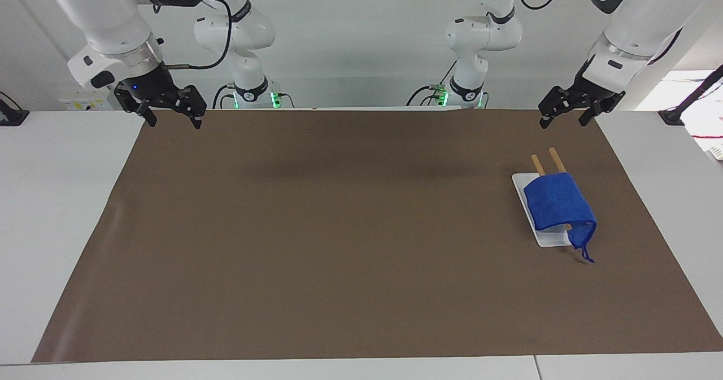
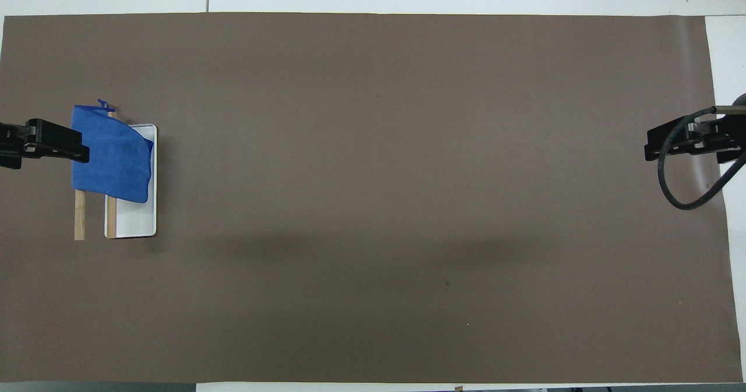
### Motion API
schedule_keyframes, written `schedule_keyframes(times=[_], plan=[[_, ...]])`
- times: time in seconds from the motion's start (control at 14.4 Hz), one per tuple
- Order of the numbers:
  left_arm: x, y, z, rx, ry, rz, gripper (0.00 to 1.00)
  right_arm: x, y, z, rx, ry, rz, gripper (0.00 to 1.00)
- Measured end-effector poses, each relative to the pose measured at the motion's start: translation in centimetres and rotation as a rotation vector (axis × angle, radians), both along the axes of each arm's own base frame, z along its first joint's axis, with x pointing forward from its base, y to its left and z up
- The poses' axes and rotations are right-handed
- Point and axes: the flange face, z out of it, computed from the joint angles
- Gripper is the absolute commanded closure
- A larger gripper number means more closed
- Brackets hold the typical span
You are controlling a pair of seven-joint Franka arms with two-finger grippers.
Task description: Right arm passes towel to left arm to hang
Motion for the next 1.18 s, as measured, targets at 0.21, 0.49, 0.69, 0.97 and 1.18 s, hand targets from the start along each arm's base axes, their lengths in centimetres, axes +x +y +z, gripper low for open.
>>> schedule_keyframes(times=[0.21, 0.49, 0.69, 0.97, 1.18], plan=[[0.03, 0.67, 0.01, -0.001, -0.001, -0.004, 0.00, 0.00, 0.00, 0.00, 0.000, 0.000, 0.000, 0.00], [0.04, 0.56, 0.02, -0.002, -0.004, -0.044, 0.00, 0.00, 0.00, 0.00, 0.000, 0.000, 0.000, 0.00], [0.03, 0.26, 0.00, -0.003, -0.004, -0.062, 0.00, 0.00, 0.00, 0.00, 0.000, 0.000, 0.000, 0.00], [0.03, 0.33, -0.01, -0.003, -0.003, -0.061, 0.00, 0.00, 0.00, 0.00, 0.000, 0.000, 0.000, 0.00], [0.03, 0.49, -0.03, -0.003, -0.003, -0.058, 0.00, 0.00, 0.00, 0.00, 0.000, 0.000, 0.000, 0.00]])
